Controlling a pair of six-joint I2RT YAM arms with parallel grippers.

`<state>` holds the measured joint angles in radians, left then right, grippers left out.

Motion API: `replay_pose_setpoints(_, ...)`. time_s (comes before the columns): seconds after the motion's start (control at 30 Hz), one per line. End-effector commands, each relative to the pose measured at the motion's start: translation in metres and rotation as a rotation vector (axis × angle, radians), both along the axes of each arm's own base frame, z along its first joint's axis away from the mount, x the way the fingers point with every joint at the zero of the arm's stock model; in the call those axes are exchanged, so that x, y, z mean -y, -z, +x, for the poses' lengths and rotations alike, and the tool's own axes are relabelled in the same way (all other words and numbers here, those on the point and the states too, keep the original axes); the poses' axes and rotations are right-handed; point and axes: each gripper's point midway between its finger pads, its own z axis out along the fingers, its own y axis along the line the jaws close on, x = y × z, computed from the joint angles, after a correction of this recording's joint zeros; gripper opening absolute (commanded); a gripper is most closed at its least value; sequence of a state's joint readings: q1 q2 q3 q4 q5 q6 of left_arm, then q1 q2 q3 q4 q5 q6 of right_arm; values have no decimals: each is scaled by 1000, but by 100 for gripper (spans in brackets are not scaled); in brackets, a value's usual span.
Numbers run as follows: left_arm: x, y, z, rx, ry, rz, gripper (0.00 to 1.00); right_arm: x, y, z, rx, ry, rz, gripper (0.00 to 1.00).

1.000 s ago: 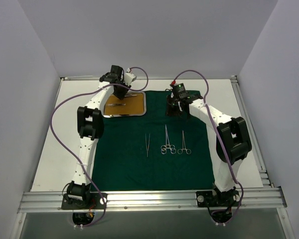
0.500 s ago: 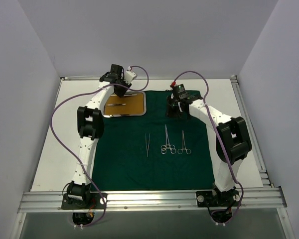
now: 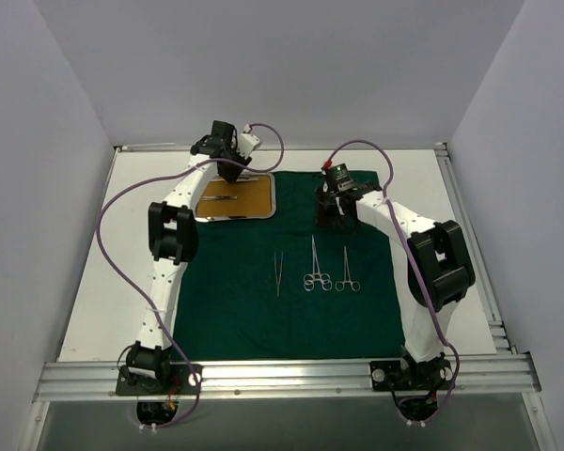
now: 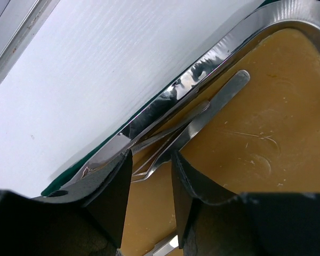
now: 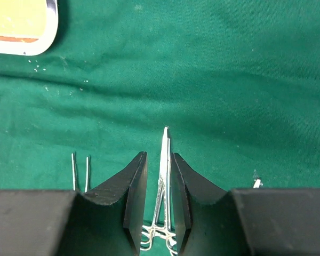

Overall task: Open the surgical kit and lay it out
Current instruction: Pick up the medical item from the container.

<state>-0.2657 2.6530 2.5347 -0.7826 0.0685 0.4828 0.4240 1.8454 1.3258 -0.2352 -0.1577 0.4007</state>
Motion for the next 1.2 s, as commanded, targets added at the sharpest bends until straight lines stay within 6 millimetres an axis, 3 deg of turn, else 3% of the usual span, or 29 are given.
replay_pose_setpoints(0.0, 5, -4, 2, 6, 16, -31, 45, 4, -20, -1, 33, 18, 22, 20)
replay_pose_setpoints(0.3, 0, 19, -4, -68, 19, -47, 44, 7, -21, -5, 32, 25, 17, 20)
replay_pose_setpoints(0.43, 2, 26, -15, -115, 47, -58, 40, 9, -23, -5, 39, 30, 9, 20)
replay_pose_setpoints(0.5, 3, 23, -19, -122, 56, -68, 32, 10, -24, -6, 40, 29, 7, 20)
replay_pose_setpoints(0.57, 4, 4, -18, -91, 62, -82, 26, 10, -24, -6, 42, 32, 7, 20)
replay_pose_setpoints(0.6, 5, 4, -18, -84, 65, -84, 25, 10, -24, -6, 41, 34, 7, 20)
replay_pose_setpoints(0.63, 7, -12, -17, -56, 71, -94, 25, 10, -24, -6, 42, 35, 9, 20)
replay_pose_setpoints(0.83, 6, -51, -15, 19, 97, -94, 18, 9, -25, -6, 46, 34, 18, 20)
replay_pose_setpoints(0.97, 6, -71, -16, 56, 111, -89, 11, 8, -27, -5, 55, 34, 22, 20)
replay_pose_setpoints(1.03, 7, -82, -17, 72, 115, -93, 3, 8, -27, -4, 57, 34, 23, 20)
replay_pose_setpoints(1.17, 10, -97, -23, 76, 135, -109, 2, 8, -30, -3, 67, 34, 28, 20)
